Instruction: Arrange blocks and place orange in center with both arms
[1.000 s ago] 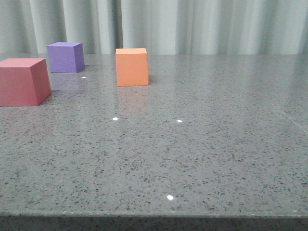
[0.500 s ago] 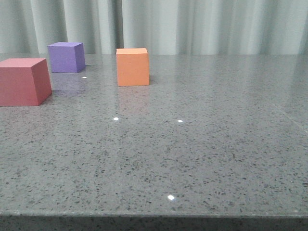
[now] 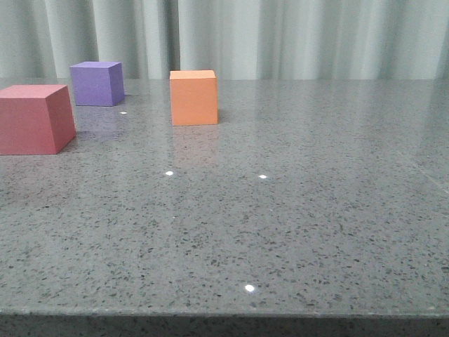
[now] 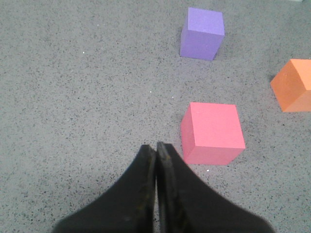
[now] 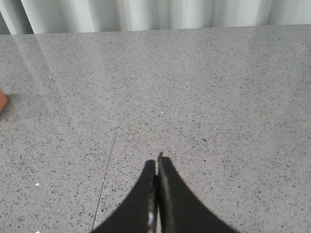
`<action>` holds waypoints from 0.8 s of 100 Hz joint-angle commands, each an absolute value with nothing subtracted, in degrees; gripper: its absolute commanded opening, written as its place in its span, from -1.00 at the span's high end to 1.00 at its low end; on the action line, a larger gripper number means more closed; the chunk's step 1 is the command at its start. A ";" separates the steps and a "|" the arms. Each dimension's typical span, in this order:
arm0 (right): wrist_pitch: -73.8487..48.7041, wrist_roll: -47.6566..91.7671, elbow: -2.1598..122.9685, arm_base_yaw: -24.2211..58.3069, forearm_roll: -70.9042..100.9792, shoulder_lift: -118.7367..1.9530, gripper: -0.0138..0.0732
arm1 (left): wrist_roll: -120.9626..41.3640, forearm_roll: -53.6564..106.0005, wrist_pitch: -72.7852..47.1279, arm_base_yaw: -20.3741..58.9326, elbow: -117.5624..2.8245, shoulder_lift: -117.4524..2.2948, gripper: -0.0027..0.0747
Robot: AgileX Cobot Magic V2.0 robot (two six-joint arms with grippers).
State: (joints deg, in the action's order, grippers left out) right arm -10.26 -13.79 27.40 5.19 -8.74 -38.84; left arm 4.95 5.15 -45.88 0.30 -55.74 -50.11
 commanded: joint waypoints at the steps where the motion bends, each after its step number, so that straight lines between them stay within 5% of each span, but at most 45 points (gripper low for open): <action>1: -6.12 -13.43 28.94 4.87 -9.46 -38.61 0.84 | 5.12 5.65 -42.76 0.11 -57.78 -50.19 0.65; 21: -6.12 -13.43 28.94 4.87 -9.46 -38.61 0.84 | 5.12 5.26 -42.92 0.11 -57.78 -50.19 -0.40; 28: -6.12 -13.43 28.94 4.87 -9.46 -38.61 0.84 | 5.12 4.92 -42.92 0.11 -57.78 -50.19 -0.63; 80: -6.12 -13.43 28.94 4.87 -9.46 -38.61 0.84 | 5.12 13.29 -37.48 2.12 -60.76 -54.73 -0.64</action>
State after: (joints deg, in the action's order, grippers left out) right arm -10.26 -13.79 27.40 5.19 -8.74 -38.84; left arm 4.95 10.31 -43.49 0.54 -57.27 -52.73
